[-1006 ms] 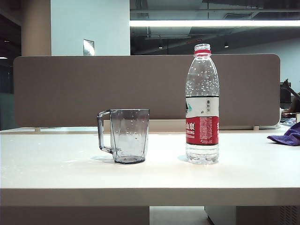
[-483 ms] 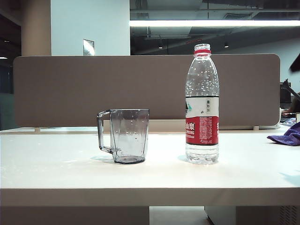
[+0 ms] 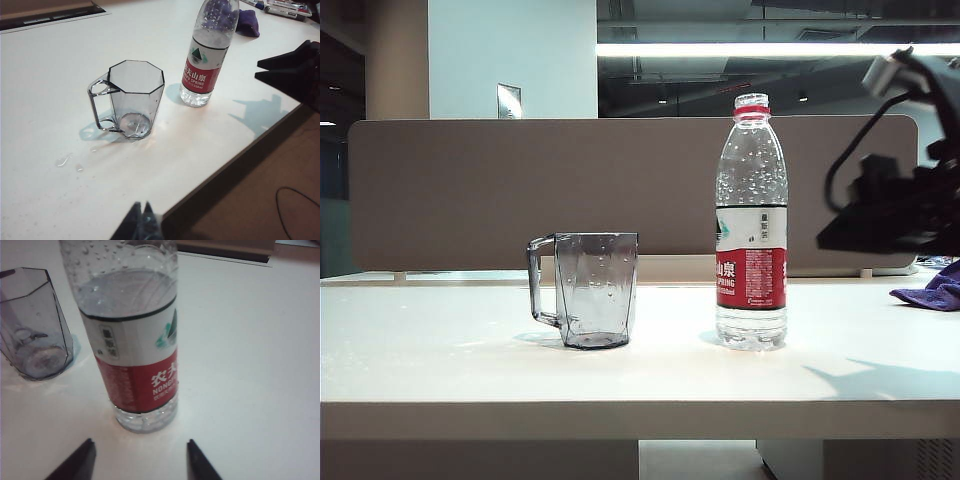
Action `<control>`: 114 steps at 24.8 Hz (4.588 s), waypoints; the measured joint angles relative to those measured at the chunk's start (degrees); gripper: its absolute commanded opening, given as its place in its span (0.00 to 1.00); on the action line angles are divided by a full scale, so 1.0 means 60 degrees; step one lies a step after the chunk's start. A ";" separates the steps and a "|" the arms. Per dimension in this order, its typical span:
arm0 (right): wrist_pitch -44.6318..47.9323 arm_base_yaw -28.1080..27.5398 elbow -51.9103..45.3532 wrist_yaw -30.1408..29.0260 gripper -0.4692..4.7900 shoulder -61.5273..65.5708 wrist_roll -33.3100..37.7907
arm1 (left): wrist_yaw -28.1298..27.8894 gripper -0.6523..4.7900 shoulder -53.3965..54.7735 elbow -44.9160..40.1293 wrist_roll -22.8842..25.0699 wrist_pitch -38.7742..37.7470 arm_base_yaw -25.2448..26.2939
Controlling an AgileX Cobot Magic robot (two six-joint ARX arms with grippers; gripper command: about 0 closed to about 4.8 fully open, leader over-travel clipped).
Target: Pick up the mineral water bottle on the table and pour a little water into the mug.
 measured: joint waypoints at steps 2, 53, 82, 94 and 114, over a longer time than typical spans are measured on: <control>0.0900 0.0146 -0.0022 0.0055 0.63 0.0900 0.0080 | 0.0000 0.11 0.0000 0.0000 0.0000 0.0000 0.0000; 0.4790 0.0197 0.3144 -0.0441 0.69 0.6415 0.0390 | -0.0004 0.11 -0.0007 0.0000 0.0000 -0.0004 0.0000; -0.4543 0.0193 0.7377 0.1566 0.55 0.4513 -0.6127 | -0.0004 0.11 -0.0007 0.0000 0.0000 0.0000 0.0000; -0.5297 0.0776 0.7606 0.3213 0.55 0.4513 -0.9617 | 0.0000 0.11 -0.0011 0.0000 0.0000 0.0000 0.0000; -0.4204 0.1632 0.7610 0.4215 0.55 0.4510 -1.2557 | -0.0004 0.11 -0.0007 0.0000 0.0000 0.0000 0.0000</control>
